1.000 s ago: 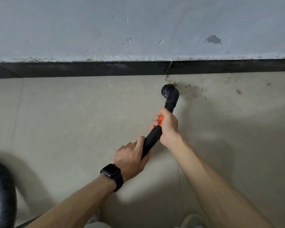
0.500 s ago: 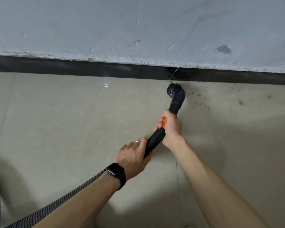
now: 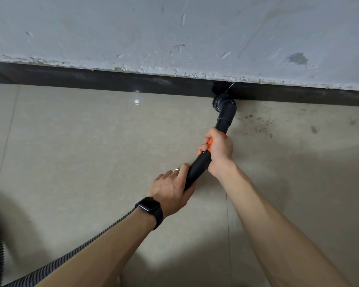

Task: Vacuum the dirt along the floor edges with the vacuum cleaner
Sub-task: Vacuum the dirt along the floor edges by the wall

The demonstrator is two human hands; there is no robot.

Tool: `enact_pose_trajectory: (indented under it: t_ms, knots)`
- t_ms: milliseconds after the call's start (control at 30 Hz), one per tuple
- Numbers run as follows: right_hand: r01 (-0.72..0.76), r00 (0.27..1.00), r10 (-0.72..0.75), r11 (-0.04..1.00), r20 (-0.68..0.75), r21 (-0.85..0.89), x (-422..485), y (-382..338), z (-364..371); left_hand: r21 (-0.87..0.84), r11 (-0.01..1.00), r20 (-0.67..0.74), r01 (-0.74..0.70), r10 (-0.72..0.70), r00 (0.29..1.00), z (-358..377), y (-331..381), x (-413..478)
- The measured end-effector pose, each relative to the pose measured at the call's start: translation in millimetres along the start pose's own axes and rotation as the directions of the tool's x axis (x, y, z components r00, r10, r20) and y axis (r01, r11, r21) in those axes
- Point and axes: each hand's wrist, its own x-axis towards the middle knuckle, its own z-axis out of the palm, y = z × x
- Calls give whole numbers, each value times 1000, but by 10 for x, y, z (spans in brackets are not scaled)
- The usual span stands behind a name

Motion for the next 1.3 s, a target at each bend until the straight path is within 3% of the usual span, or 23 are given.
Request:
enact_pose_trajectory:
  t_ms: [233,467,567,800,933,1300]
  knots:
    - [9,1000,-9,1000,8,23,-66,53,207,-102,993,20,66,-64,998,-145,-170,-56]
    - [-42,990,32,997,138,71,-273,184,519,-47,976,88,211,-206,975,-344,-537,-234]
    - [-29,996,21,996,90,89,-349,210,388,-33,985,103,172,-168,980,-332,-466,-276]
    - [36,987,6,964,-158,262,-648,523,-382,13,991,196,-135,130,972,-162,-161,-507]
    - [3,981,51,962,-190,272,-669,542,-697,26,980,227,-200,189,955,1,35,-567]
    - [-20,996,38,980,-83,200,-450,354,-523,17,999,207,-42,37,978,21,65,-405]
